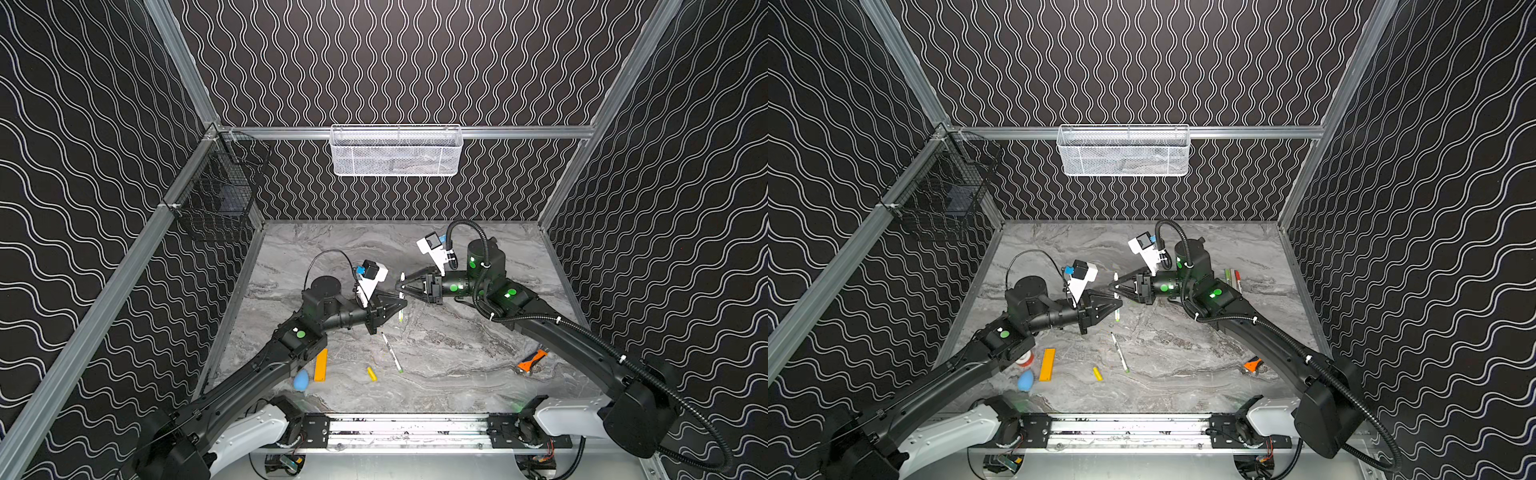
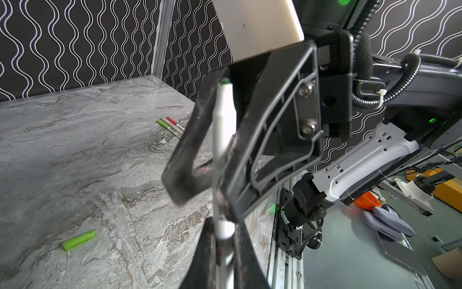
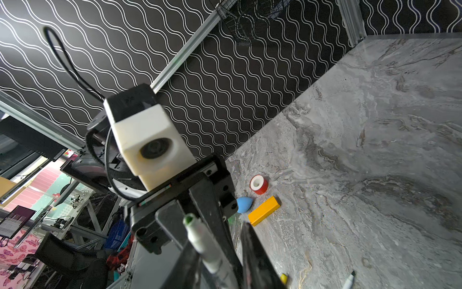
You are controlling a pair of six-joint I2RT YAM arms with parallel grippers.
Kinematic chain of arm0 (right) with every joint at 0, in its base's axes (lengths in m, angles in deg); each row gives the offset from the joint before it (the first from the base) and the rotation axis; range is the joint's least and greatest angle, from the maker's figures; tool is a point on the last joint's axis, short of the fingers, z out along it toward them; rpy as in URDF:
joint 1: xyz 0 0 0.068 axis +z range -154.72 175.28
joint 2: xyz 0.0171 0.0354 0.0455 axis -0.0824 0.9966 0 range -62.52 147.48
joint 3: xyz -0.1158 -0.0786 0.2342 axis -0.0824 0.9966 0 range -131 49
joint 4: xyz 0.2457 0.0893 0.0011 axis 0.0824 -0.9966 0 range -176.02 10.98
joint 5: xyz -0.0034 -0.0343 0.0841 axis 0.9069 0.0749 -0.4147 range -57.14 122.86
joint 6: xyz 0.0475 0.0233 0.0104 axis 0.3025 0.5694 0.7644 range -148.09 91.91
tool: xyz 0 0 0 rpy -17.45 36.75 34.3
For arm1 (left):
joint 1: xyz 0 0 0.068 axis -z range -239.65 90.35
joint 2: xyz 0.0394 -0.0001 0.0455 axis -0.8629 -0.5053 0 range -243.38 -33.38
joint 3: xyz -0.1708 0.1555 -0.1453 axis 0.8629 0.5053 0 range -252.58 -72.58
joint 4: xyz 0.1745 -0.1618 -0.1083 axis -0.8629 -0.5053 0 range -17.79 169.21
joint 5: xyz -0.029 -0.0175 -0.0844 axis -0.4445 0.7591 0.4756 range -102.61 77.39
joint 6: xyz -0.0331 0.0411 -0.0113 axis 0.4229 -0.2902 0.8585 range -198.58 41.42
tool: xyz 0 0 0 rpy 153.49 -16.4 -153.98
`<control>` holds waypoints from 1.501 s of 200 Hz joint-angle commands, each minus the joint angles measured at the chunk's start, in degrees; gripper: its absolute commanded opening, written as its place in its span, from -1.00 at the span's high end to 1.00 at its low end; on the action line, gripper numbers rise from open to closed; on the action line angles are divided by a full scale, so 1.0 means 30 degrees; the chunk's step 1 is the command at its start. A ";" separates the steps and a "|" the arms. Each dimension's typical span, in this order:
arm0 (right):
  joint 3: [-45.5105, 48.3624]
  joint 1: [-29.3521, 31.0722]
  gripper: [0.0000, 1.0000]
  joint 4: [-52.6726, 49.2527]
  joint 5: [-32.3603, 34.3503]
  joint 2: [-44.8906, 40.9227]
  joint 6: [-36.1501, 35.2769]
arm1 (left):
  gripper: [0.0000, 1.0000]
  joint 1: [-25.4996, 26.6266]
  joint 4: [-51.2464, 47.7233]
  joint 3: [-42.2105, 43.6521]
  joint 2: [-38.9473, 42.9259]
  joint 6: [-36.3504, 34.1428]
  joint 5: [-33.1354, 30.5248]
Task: Insert the pens into the pen caps
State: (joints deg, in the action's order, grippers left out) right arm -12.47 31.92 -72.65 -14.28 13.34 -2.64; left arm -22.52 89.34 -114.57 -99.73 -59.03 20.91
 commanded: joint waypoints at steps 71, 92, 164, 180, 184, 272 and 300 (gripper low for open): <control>0.0186 -0.0014 0.89 0.1694 -0.0213 -0.0369 0.0641 | 0.25 -0.0011 0.0212 -0.0189 -0.0080 -0.0049 0.0575; 0.0331 -0.0011 0.90 0.2365 -0.0593 -0.0629 0.0893 | 0.20 -0.0011 0.0168 -0.0180 -0.0171 -0.0043 0.0604; 0.0648 -0.0023 0.41 0.1656 -0.0611 -0.0745 0.0673 | 1.00 -0.0315 -0.3222 -0.0433 0.1317 -0.0271 -0.1164; 0.1073 0.0005 0.12 0.0292 -0.0248 -0.1006 0.0102 | 1.00 -0.1438 -0.5655 -0.0785 0.2016 -0.0103 -0.1742; 0.1234 0.0017 0.07 -0.0052 -0.0110 -0.1066 -0.0001 | 1.00 -0.1792 -0.6612 -0.0962 0.2194 -0.0065 -0.2003; 0.2592 0.6857 -0.10 -0.4694 0.6535 0.2795 -0.0982 | 1.00 -0.5842 -1.5801 -0.2408 0.6978 -0.2512 -0.6846; 0.1568 0.8762 -0.22 -0.4542 0.6837 0.6024 -0.0470 | 1.00 -0.5873 -1.5965 -0.2381 0.7881 -0.2490 -0.8178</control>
State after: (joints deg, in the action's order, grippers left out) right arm -5.94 55.48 -85.02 2.40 25.86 -4.78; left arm -39.94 42.54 -121.72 -77.39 -65.30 1.63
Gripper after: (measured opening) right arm 0.592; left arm 0.110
